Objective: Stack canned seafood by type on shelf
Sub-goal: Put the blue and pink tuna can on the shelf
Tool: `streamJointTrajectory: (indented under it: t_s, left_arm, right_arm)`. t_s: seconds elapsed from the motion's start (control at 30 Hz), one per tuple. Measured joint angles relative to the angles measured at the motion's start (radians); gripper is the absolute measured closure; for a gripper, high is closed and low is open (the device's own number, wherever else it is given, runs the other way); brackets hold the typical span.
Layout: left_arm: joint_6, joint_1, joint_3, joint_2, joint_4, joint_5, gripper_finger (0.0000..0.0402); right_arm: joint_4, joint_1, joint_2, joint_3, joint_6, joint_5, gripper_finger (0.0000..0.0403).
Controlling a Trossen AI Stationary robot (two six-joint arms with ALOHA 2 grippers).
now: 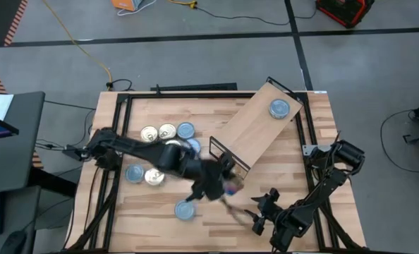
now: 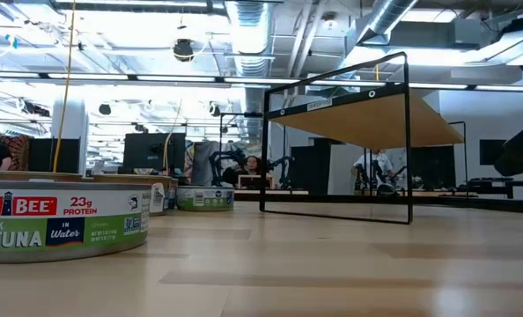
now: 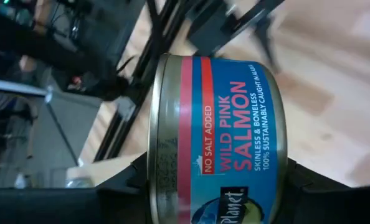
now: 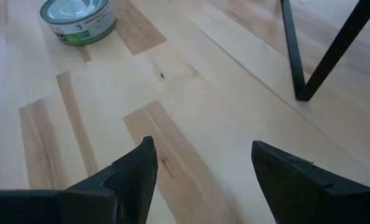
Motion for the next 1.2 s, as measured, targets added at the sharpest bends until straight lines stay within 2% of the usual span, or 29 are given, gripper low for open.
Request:
streamJointTrajectory:
  t_s: [0.23, 0.43, 0.67, 0.73, 0.93, 1.2]
  left_arm:
    - [0.089, 0.158, -0.024, 0.033, 0.184, 0.129, 0.0227]
    - [0.143, 0.295, -0.106, 0.039, 0.373, 0.246, 0.0227]
    - [0.195, 0.421, -0.192, 0.043, 0.506, 0.329, 0.0218]
    - [0.195, 0.442, -0.202, 0.059, 0.53, 0.362, 0.0218]
    - [0.241, 0.441, -0.222, 0.108, 0.536, 0.374, 0.0218]
    - [0.306, 0.415, -0.22, 0.114, 0.548, 0.303, 0.0218]
  right_arm:
    - [-0.059, 0.032, -0.079, 0.0, -0.001, 0.002, 0.0117]
    - [-0.28, 0.101, -0.163, -0.001, 0.115, 0.051, 0.0117]
    - [-0.49, 0.109, -0.195, -0.001, 0.235, 0.063, 0.0117]
    - [-0.498, 0.103, -0.195, -0.002, 0.235, 0.063, 0.0117]
    - [-0.512, 0.097, -0.195, -0.003, 0.236, 0.061, 0.0117]
    - [-0.527, 0.097, -0.195, -0.004, 0.23, 0.059, 0.0117]
